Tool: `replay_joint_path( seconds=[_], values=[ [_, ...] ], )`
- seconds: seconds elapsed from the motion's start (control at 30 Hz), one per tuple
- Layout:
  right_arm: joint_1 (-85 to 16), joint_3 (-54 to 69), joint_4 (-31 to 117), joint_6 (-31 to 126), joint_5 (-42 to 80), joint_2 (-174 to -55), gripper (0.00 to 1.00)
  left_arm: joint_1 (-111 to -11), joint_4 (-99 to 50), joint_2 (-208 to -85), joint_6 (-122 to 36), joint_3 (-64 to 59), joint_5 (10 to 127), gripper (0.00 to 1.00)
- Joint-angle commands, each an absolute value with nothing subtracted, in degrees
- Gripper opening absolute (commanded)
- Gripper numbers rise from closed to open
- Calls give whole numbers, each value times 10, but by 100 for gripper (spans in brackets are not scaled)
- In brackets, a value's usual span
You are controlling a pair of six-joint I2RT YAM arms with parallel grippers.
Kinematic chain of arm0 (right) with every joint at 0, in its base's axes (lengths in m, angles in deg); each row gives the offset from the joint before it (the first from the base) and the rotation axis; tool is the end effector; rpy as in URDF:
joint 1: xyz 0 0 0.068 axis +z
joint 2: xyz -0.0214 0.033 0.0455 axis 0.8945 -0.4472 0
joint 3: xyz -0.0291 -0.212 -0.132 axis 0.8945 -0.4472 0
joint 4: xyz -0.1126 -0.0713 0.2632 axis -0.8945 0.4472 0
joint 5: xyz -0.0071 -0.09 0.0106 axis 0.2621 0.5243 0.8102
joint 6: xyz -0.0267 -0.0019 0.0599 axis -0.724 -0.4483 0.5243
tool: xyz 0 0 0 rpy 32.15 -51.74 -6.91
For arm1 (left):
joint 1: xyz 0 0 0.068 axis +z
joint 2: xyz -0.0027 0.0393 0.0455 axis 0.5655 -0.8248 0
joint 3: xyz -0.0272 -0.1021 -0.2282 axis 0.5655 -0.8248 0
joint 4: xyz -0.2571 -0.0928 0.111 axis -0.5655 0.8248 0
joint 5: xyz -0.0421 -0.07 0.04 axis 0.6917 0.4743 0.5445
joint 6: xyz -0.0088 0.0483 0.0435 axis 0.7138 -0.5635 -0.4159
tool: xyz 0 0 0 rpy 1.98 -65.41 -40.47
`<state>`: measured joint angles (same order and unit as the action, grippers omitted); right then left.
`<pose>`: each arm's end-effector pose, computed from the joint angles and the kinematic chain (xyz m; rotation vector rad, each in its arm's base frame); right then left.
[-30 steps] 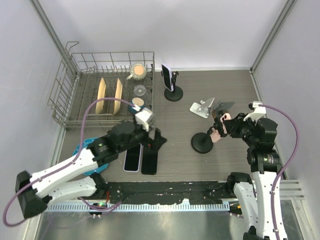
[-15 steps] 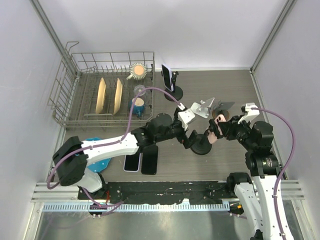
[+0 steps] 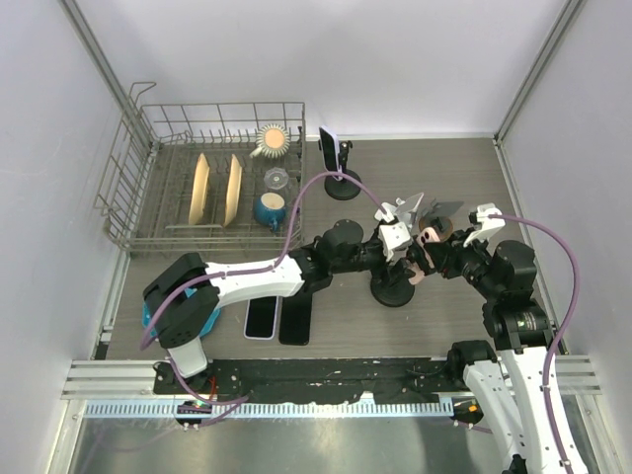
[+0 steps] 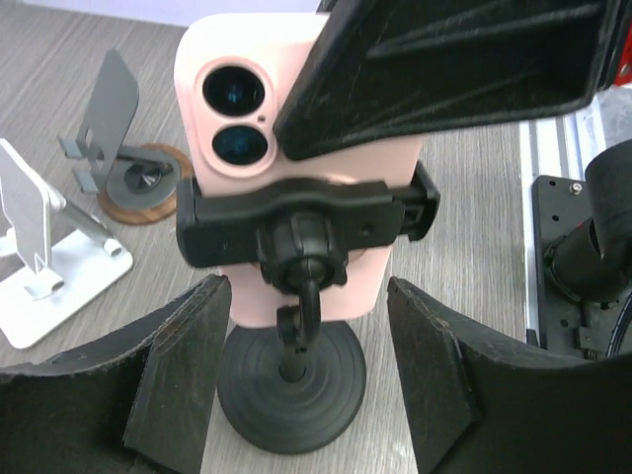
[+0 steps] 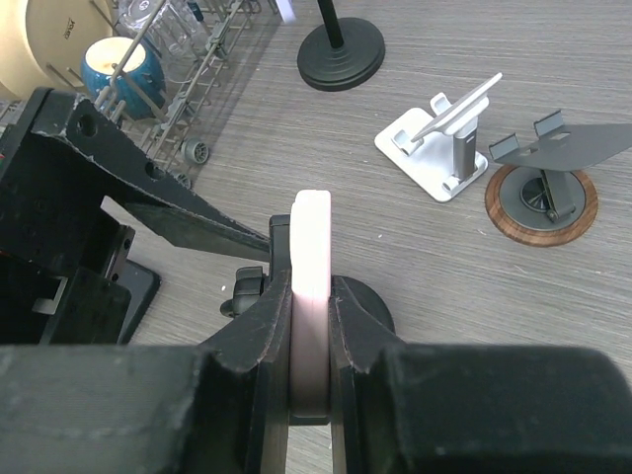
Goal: Remove the phone from the phone stand
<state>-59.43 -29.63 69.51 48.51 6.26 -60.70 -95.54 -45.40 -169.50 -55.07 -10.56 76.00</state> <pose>0.1856 0.0310 0.3050 -0.1878 1.8440 0.4704 0.2018 -0.3944 0.2162 1.1423 1.4916 -0.9853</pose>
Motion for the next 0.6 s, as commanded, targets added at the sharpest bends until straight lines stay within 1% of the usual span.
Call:
replay_joint_path(
  seconds=[0.0,0.13,0.3,0.4,0.5,0.53,0.57],
  values=[
    [-586,-291,629,491,43,-598,7,-955,-503,-1712,-555,-66,787,67],
    [-582,-292,629,491,43,-599,7,-955,-511,-1728,-551,-63,786,59],
    [-578,-292,631,490,43,-600,7,-955,-519,-1745,-550,-62,783,56],
    [-576,-292,632,490,43,-601,8,-955,-519,-1748,-550,-60,780,49],
    [-575,-292,632,491,41,-602,8,-955,-519,-1746,-552,-61,780,34],
    [-575,-292,633,491,41,-602,10,-955,-520,-1744,-552,-61,779,24],
    [-574,-292,632,492,41,-602,12,-955,-521,-1741,-551,-66,778,19]
  ],
)
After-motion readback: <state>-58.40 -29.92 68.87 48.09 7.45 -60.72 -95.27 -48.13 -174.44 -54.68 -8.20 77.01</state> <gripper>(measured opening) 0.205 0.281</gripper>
